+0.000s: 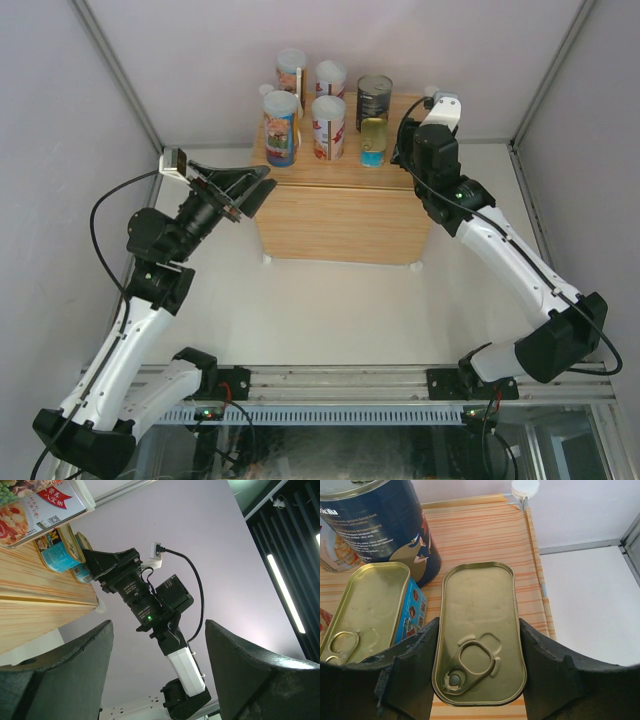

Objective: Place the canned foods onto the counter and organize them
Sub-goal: Place the canned food on the counter.

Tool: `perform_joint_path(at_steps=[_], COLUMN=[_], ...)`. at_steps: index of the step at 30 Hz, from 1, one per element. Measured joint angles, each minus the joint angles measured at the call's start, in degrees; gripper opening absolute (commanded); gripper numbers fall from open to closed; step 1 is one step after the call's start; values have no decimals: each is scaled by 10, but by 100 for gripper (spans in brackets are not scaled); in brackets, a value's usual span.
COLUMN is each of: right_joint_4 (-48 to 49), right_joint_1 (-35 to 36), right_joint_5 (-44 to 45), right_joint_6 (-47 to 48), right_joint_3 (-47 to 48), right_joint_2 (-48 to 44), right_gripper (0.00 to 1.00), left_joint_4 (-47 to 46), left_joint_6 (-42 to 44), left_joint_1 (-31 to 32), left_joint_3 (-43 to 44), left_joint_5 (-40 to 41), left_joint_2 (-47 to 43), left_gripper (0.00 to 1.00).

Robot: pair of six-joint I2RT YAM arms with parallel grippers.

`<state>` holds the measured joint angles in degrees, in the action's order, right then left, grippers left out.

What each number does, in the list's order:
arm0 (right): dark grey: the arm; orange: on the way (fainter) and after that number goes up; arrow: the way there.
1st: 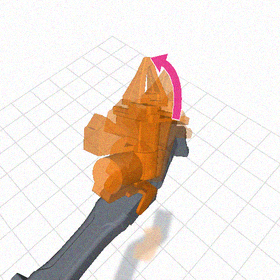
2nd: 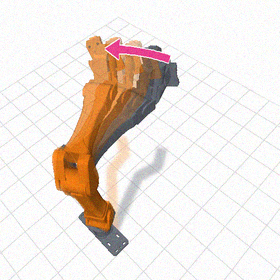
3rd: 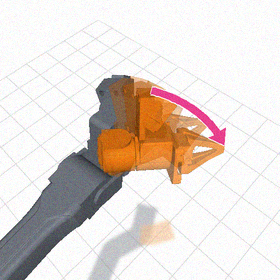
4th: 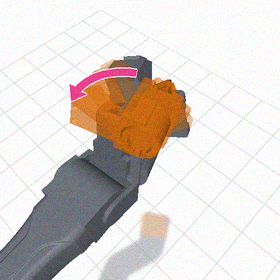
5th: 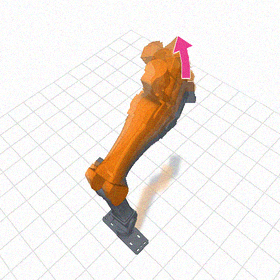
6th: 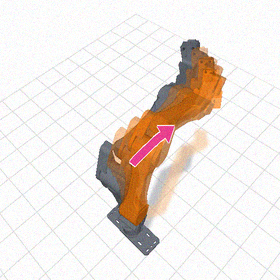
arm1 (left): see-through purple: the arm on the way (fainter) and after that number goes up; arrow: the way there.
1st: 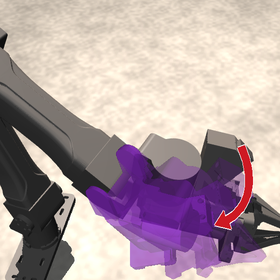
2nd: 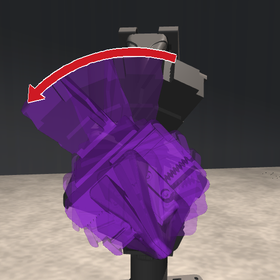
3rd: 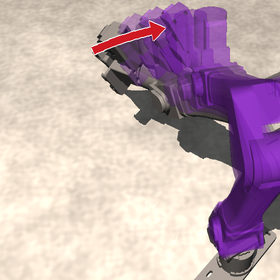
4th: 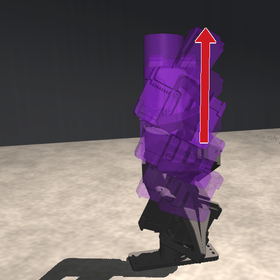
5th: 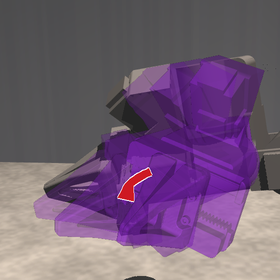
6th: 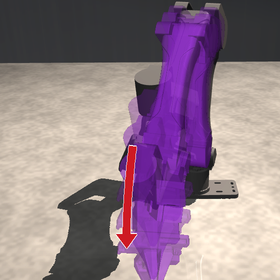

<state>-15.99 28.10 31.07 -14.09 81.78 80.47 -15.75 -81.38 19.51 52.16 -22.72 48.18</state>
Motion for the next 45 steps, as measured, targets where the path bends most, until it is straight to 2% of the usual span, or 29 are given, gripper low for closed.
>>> perform_joint_path(at_steps=[2, 3, 8, 11, 16, 22, 38, 42, 45], right_joint_4=[0, 0, -1, -1, -1, -1, 0, -5, -13], right_joint_1=[0, 0, 0, 0, 0, 0, 1, 5, 8], right_joint_5=[0, 0, 1, 1, 1, 1, 4, 12, 17], right_joint_6=[-3, -4, -8, -12, -15, -18, -15, -12, -10], right_joint_3=[0, 0, 0, 0, 0, 0, 0, 7, 14], right_joint_2=[0, 0, 0, 0, 0, 0, -21, -35, -47], right_gripper=[2, 6, 35, 50, 63, 70, 76, 77, 80], left_joint_4=[1, 2, 5, 6, 9, 10, 13, 18, 56], left_joint_6=[0, 0, 1, 2, 5, 5, 7, 20, 59], left_joint_1=[0, 0, 0, 0, 0, 0, 0, 0, -1], left_joint_3=[0, 0, 0, 0, 0, 0, 0, 0, 8], left_joint_5=[0, 0, 0, 0, 0, 0, 2, 20, 50], left_joint_2=[0, 0, 0, 0, 0, 0, 0, -1, -9], left_gripper=[79, 79, 79, 79, 80, 81, 82, 81, 82])
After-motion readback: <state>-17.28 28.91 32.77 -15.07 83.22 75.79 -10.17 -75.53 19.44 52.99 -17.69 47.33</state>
